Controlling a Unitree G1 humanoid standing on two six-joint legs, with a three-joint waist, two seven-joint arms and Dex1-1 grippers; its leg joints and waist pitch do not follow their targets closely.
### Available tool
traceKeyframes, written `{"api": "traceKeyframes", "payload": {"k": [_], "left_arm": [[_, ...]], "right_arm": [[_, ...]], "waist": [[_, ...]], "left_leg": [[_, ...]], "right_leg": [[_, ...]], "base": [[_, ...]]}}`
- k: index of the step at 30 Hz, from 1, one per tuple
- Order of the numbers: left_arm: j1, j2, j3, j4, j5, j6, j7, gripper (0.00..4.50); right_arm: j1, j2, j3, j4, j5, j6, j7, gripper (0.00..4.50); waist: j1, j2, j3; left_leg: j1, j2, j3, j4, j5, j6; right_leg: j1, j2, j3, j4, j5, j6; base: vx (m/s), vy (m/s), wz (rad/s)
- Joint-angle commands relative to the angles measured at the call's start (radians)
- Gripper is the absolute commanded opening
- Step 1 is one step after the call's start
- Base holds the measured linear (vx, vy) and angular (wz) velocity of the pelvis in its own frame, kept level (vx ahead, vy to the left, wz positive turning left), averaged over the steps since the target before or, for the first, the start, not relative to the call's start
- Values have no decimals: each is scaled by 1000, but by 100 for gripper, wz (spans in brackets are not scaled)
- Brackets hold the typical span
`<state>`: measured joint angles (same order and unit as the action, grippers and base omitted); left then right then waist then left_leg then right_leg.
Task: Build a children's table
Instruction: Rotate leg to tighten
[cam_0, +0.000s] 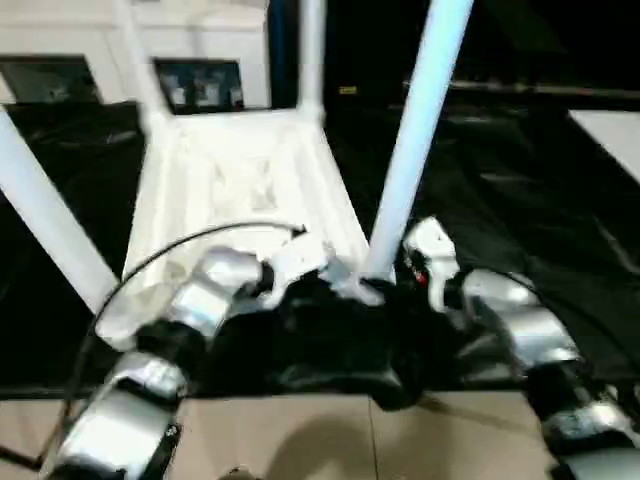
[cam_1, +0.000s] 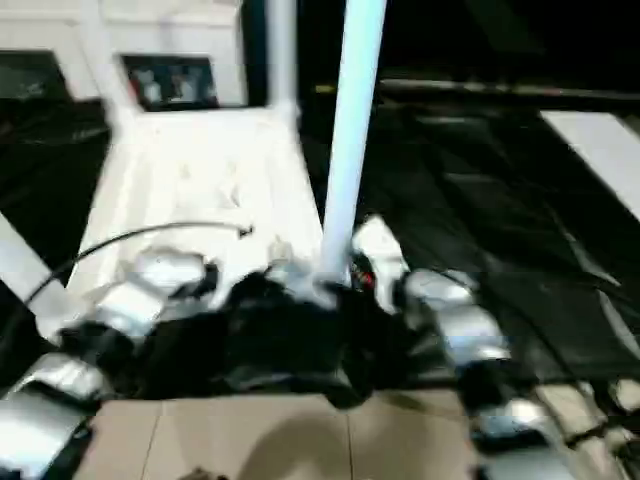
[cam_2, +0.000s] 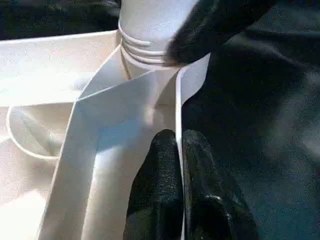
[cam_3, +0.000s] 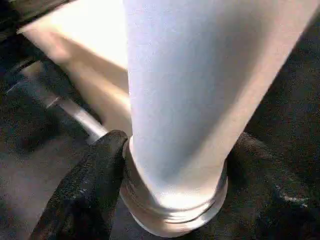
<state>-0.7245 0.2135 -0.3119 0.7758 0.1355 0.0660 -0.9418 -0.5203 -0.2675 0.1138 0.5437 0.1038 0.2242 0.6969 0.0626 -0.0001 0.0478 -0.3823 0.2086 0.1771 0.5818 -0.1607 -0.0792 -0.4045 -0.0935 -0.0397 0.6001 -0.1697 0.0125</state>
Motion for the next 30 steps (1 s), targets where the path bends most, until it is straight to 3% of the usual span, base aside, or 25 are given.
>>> {"api": "traceKeyframes", "payload": {"k": [1,5,10,15,16,17,18,23,27,30], "left_arm": [[-30,-63,-2,66,20,50,125,0],[-72,-125,16,124,26,105,252,0],[-107,-204,0,193,63,113,366,0],[-116,-202,-2,222,73,88,378,0],[-117,-197,-2,225,72,84,377,0],[-119,-195,-2,230,72,78,378,0],[-119,-188,-2,232,71,72,371,0],[-117,-166,-6,237,75,6,324,0],[-105,-122,-18,234,79,-71,250,0],[-95,-80,-39,227,82,-160,161,0]], "right_arm": [[-41,64,-86,82,10,62,-234,272],[-72,123,-106,137,-6,47,-384,272],[-140,198,-80,250,-71,-41,-542,272],[-163,219,-104,277,-54,-58,-536,272],[-162,222,-115,275,-42,-66,-527,325],[-164,225,-121,279,-36,-74,-526,338],[-166,224,-122,280,-37,-90,-525,340],[-177,200,-123,279,-33,-152,-476,366],[-82,126,-112,78,24,-93,-276,366],[10,41,-105,-69,62,-55,-157,366]], "waist": [[0,-4,-59],[-14,-5,-61],[-18,-3,-65],[-17,-5,-66],[-17,-4,-67],[-16,-5,-66],[-16,-1,-66],[-15,-3,-65],[-6,1,-66],[13,-1,-66]], "left_leg": [[20,7,3,-74,-312,-11],[16,5,-2,-74,-343,-20],[12,2,-5,-73,-317,-14],[9,2,-2,-71,-288,16],[10,3,-1,-70,-281,22],[10,3,-1,-70,-280,25],[11,3,-1,-71,-284,24],[12,4,-1,-73,-305,23],[11,4,0,-72,-277,44],[14,10,0,-71,-232,64]], "right_leg": [[35,-33,22,-79,-333,-193],[35,-34,19,-88,-380,-167],[38,-33,17,-86,-326,-177],[43,-31,17,-80,-249,-194],[43,-32,18,-79,-236,-198],[43,-32,17,-79,-235,-202],[43,-33,17,-79,-240,-204],[43,-33,16,-84,-264,-203],[48,-31,18,-81,-221,-201],[52,-34,20,-77,-154,-202]], "base": [[0,0,0],[0,0,0],[0,0,0],[0,0,0],[0,0,0],[0,0,0],[0,0,0],[0,0,0],[0,0,0],[0,0,0]]}}
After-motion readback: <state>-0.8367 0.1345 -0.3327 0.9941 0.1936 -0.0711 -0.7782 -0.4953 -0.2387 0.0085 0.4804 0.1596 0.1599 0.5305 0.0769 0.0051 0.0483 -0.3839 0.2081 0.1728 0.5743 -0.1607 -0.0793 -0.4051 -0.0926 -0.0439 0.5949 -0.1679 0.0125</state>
